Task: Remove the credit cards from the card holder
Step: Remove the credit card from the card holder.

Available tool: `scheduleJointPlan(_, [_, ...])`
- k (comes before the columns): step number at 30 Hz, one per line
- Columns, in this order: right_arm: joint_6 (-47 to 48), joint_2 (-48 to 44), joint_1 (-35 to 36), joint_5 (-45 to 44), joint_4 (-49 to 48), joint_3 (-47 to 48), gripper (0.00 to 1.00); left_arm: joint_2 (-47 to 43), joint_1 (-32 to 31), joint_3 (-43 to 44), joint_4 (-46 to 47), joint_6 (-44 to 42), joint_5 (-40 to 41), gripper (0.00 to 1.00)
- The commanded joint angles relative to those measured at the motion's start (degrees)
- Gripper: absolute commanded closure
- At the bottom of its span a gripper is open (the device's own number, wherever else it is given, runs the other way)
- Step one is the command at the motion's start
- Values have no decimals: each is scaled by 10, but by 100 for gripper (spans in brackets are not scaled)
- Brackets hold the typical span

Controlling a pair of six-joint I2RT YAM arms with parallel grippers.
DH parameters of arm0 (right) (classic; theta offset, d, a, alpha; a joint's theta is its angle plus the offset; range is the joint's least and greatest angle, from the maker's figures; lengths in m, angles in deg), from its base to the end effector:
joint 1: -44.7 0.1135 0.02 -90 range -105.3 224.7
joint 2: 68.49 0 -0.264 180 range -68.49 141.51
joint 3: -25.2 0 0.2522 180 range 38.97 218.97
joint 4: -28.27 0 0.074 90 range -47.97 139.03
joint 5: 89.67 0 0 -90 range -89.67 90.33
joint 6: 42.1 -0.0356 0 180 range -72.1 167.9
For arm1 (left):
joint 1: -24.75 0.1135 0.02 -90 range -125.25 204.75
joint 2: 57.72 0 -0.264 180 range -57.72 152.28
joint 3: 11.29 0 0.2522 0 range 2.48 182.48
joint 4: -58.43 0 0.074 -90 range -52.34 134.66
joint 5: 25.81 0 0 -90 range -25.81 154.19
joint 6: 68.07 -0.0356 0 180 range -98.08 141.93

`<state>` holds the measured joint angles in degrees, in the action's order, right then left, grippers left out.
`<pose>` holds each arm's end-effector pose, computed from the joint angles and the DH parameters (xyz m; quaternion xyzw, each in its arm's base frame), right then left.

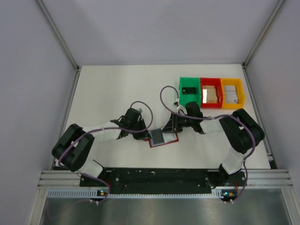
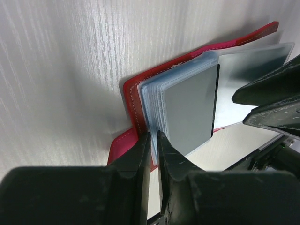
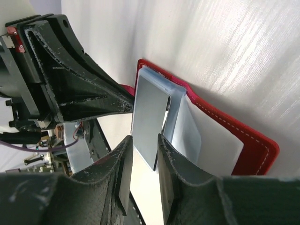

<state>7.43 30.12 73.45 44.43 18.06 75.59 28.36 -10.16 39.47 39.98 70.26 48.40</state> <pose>0.2564 0.1689 0.1251 -0.0786 0.8455 0.5085 0.1427 0.2173 -0.1634 0.1437 -0.0676 0.9400 -0.3021 0.1435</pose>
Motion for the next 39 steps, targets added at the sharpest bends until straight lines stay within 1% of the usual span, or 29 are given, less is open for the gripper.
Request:
scheduleJointPlan(1, [11,20,9,7,-2,28,70,13,-4,20,21,2,-3,87])
scheduleJointPlan(5, [20,29,15,0,13,36,68,19,-4,18,22,1,-3,89])
scheduleJointPlan(14, [16,46,25,12,4,44,68,32,-7,19,26,1,-6,91])
scheduleJointPlan(21, [-15,51,28,48,-56,38,75,43,-9,25,25,-1,-9,91])
scheduleJointPlan(26, [-35,70,34,82,-95,41,76,52,-13,30,24,-3,-11,91])
scheduleJointPlan(30, [-26,76,46,94,-89,51,77,58,-14,35,19,-7,-8,92])
scheduleJointPlan(35, [-24,77,51,117,-105,53,84,60,-14,40,6,-11,0,92])
scheduleJointPlan(39, [-31,76,51,122,-118,51,84,60,-14,41,-1,-12,3,93])
